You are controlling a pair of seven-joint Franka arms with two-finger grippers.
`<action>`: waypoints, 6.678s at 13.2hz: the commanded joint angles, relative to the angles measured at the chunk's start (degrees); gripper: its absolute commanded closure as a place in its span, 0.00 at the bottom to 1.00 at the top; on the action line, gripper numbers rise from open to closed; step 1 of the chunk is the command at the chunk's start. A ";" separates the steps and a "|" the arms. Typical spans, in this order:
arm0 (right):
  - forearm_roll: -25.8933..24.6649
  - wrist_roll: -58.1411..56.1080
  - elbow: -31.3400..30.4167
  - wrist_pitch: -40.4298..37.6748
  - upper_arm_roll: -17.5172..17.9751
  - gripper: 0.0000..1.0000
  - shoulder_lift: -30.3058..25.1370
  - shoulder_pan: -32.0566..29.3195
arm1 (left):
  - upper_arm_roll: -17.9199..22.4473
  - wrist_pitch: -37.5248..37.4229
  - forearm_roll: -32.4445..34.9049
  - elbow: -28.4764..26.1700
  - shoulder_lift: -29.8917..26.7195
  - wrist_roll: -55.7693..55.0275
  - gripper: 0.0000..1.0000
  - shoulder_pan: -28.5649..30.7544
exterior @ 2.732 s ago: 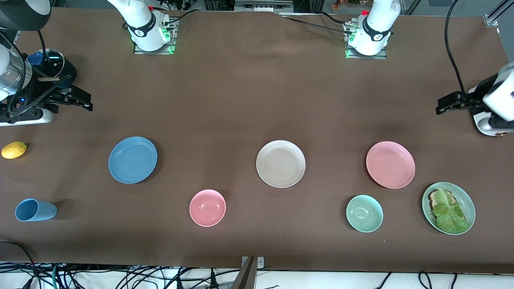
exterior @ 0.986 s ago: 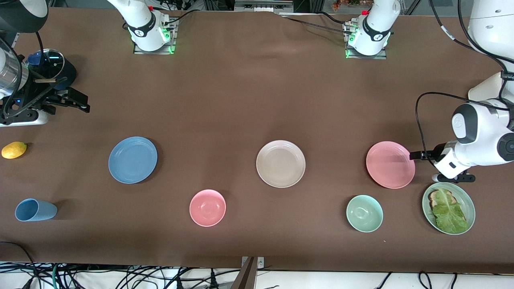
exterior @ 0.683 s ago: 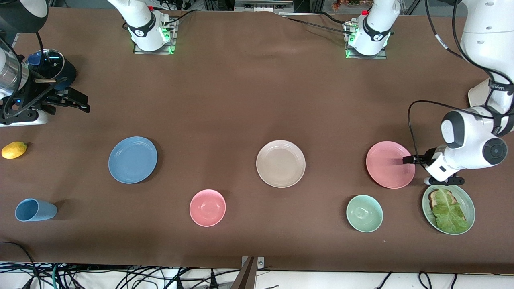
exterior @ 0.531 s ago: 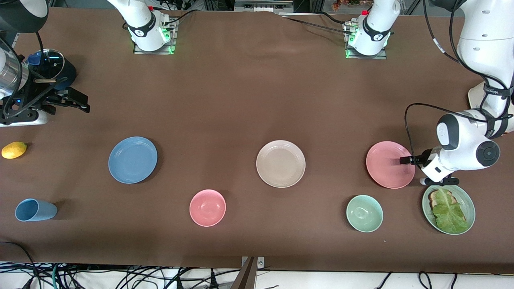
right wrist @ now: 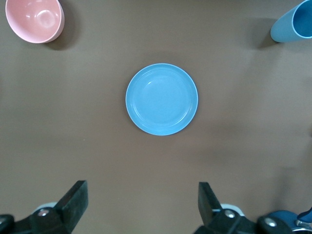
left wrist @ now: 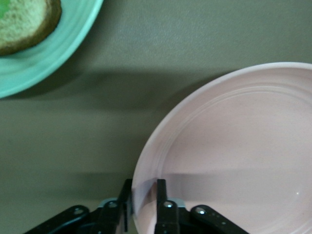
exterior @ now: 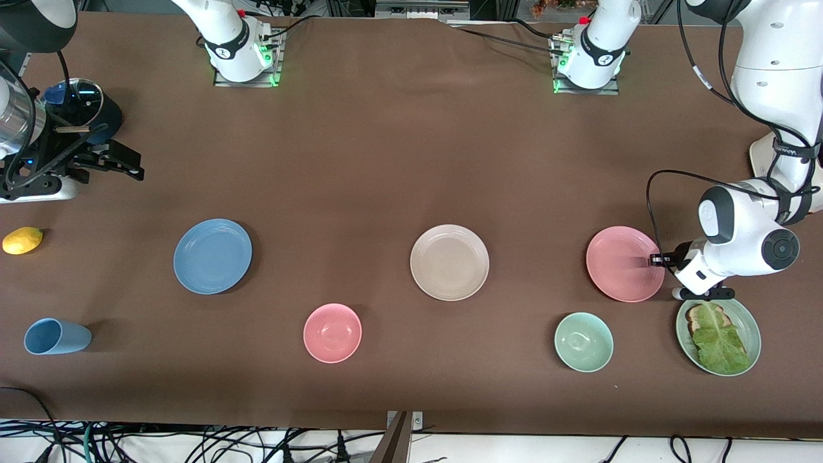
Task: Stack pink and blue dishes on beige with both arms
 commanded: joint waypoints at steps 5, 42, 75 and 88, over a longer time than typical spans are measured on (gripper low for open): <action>0.88 0.32 -0.63 0.49 0.05 0.00 -0.70 -0.16 | -1.32 -6.41 -1.49 4.32 -1.99 0.75 1.00 -0.49; 0.88 1.03 -0.02 1.37 0.66 0.00 -0.96 0.10 | -14.77 -1.95 -8.08 11.01 2.48 -39.50 0.00 -23.08; -4.84 5.16 0.51 1.64 9.89 0.00 -2.10 -0.07 | -13.90 -30.94 7.47 9.96 -17.89 -12.34 0.00 2.60; -3.34 0.58 0.42 2.78 4.35 0.00 -1.31 -0.16 | -4.22 -37.28 2.20 7.67 -36.98 -12.43 0.00 -9.54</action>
